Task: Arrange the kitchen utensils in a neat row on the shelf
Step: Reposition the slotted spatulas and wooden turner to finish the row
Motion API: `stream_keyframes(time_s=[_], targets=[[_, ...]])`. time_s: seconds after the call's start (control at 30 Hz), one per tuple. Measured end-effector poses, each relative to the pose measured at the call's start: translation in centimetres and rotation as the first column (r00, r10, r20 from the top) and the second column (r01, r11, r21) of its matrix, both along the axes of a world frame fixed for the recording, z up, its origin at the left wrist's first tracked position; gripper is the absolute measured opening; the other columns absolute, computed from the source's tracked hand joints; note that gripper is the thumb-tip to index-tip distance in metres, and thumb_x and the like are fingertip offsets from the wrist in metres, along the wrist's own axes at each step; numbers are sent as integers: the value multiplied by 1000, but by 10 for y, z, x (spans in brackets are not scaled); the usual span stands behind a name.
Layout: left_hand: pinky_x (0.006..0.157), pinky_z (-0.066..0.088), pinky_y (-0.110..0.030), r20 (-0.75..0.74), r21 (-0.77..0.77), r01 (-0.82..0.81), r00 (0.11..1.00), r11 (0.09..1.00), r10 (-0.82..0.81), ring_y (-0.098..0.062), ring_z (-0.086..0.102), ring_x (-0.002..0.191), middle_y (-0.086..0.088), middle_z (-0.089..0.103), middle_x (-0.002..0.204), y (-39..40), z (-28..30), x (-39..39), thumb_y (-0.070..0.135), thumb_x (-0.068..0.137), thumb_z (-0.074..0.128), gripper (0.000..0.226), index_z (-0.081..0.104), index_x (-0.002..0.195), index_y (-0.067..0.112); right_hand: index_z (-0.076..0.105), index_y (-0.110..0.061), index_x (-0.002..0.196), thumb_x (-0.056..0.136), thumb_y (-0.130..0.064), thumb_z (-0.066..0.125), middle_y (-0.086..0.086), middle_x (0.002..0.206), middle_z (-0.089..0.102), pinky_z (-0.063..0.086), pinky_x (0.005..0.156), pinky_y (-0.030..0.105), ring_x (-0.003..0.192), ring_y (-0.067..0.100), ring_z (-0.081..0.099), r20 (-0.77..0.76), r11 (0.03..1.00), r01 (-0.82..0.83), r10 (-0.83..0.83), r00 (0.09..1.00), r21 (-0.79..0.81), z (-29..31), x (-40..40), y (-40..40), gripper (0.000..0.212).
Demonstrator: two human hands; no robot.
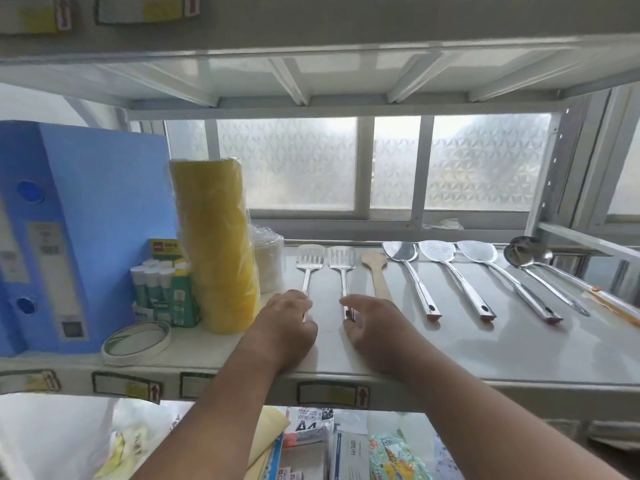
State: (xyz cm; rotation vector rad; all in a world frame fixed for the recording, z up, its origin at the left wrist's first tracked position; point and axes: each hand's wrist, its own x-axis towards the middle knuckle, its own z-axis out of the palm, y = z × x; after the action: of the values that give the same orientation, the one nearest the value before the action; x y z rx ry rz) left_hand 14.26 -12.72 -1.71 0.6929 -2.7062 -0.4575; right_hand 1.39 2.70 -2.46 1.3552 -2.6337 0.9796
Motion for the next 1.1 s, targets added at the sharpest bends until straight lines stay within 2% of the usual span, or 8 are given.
stream_keyframes(time_s=[0.1, 0.27, 0.37, 0.5, 0.67, 0.83, 1.0, 1.1], targets=[[118, 32, -32, -28, 12, 11, 1000, 1000, -11, -22, 42, 138, -2, 56, 148, -3, -4, -2, 15, 98, 44, 40, 63, 134, 12, 64, -27, 127, 94, -29, 52, -1, 99, 68, 46, 81, 27, 95, 21, 60, -17, 1000, 20, -19, 1000, 22, -2, -1, -2, 36], [118, 30, -31, -79, 89, -10, 997, 996, 17, -23, 40, 146, -5, 55, 154, -6, -4, -1, 24, 106, 51, 39, 63, 142, 20, 61, -32, 136, 95, -34, 51, -1, 123, 69, 50, 93, 32, 114, 23, 61, 22, 995, 80, -82, 996, 54, 1, -1, -5, 41], [105, 34, -24, -98, 131, -18, 995, 991, 31, -24, 50, 140, -6, 60, 150, -7, -2, -3, 26, 104, 59, 32, 70, 134, 20, 60, -33, 135, 97, -33, 49, 0, 127, 66, 49, 97, 35, 117, 25, 59, 45, 993, 105, -108, 993, 61, 3, 2, -6, 40], [97, 34, -25, -91, 145, -44, 994, 988, 58, -26, 54, 130, -9, 62, 143, -7, -3, -6, 29, 105, 61, 28, 70, 130, 19, 60, -23, 123, 99, -22, 42, -1, 129, 62, 47, 100, 40, 120, 27, 55, -14, 986, 99, -98, 995, 132, 4, 4, -8, 30], [109, 37, -32, -78, 116, -68, 994, 991, 77, -29, 47, 138, -10, 61, 146, -4, -2, -7, 32, 107, 57, 30, 67, 133, 22, 54, -19, 135, 99, -17, 38, -4, 148, 52, 40, 110, 42, 132, 26, 48, -111, 977, 78, -57, 992, 199, 1, -1, -14, 40], [115, 36, -32, -109, 136, -77, 990, 988, 92, -27, 51, 138, -7, 59, 151, -1, 0, -5, 33, 106, 62, 34, 69, 138, 26, 37, -30, 156, 105, -26, 35, -9, 167, 28, 28, 120, 40, 148, 24, 30, -74, 971, 51, -35, 997, 234, -1, -2, -13, 51], [103, 41, -26, -176, 135, -105, 976, 985, 129, -25, 62, 124, -7, 69, 135, 2, 2, 0, 34, 100, 71, 33, 75, 131, 23, 19, -44, 159, 105, -31, 36, 7, 156, 42, 35, 113, 43, 139, 31, 41, -3, 979, 89, -90, 996, 182, 5, 7, -7, 59], [103, 47, -30, -186, 88, -120, 973, 989, 134, -23, 64, 121, -4, 72, 129, 4, 3, 3, 43, 94, 78, 43, 74, 132, 24, 31, -49, 147, 101, -26, 42, 6, 137, 55, 41, 100, 42, 126, 29, 50, 57, 996, 78, -81, 995, 51, 8, 11, 0, 52]])
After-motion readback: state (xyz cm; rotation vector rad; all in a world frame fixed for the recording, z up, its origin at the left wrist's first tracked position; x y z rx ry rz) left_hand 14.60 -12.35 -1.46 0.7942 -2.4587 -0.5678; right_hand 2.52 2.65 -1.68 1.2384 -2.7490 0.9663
